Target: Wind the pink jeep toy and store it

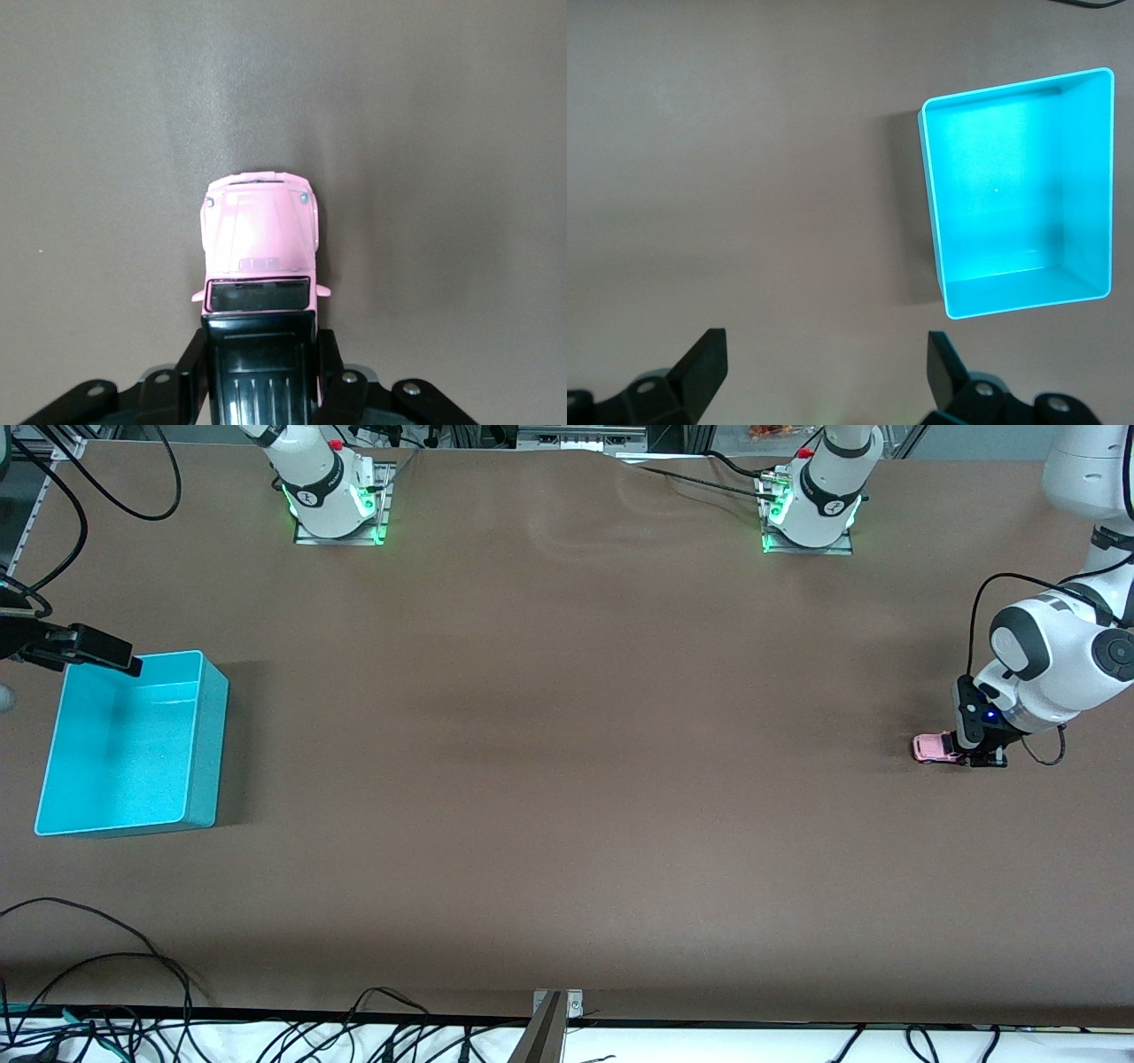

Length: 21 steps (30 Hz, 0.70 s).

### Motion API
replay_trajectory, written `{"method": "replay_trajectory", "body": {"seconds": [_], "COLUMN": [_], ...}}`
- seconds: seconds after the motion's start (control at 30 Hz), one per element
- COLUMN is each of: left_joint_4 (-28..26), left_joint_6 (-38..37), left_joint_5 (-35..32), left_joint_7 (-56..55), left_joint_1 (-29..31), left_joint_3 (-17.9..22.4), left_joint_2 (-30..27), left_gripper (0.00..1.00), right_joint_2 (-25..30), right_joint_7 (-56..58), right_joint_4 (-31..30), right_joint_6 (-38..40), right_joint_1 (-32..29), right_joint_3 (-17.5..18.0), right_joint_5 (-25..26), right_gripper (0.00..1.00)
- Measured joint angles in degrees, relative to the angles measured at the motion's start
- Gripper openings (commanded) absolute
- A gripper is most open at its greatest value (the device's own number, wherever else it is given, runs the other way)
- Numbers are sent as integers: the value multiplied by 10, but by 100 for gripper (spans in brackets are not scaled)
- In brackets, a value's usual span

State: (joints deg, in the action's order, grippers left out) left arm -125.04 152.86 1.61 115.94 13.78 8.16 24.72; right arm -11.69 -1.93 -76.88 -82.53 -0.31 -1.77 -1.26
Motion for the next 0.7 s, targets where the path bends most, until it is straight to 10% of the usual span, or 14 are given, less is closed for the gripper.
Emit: {"method": "replay_trajectory", "body": {"seconds": [0.03,0.43,0.7], "left_joint_4": [0,16,90], "left_joint_6": [0,-21,-187], "left_joint_5": [0,0,1], "left_joint_7": [0,4,-7], "left_joint_1": [0,-8,-14], "left_joint_3": [0,-2,-3], "left_joint_2": [0,44,28], "left_gripper": [97,100,100], "right_joint_2": [0,0,0], "right_joint_7": [0,1,2], "right_joint_4": [0,0,0], "right_joint_6": [0,0,0], "right_joint_1": [0,-1,-1], "right_joint_3": [0,0,0], "right_joint_5": [0,0,0], "right_gripper": [100,100,100]}}
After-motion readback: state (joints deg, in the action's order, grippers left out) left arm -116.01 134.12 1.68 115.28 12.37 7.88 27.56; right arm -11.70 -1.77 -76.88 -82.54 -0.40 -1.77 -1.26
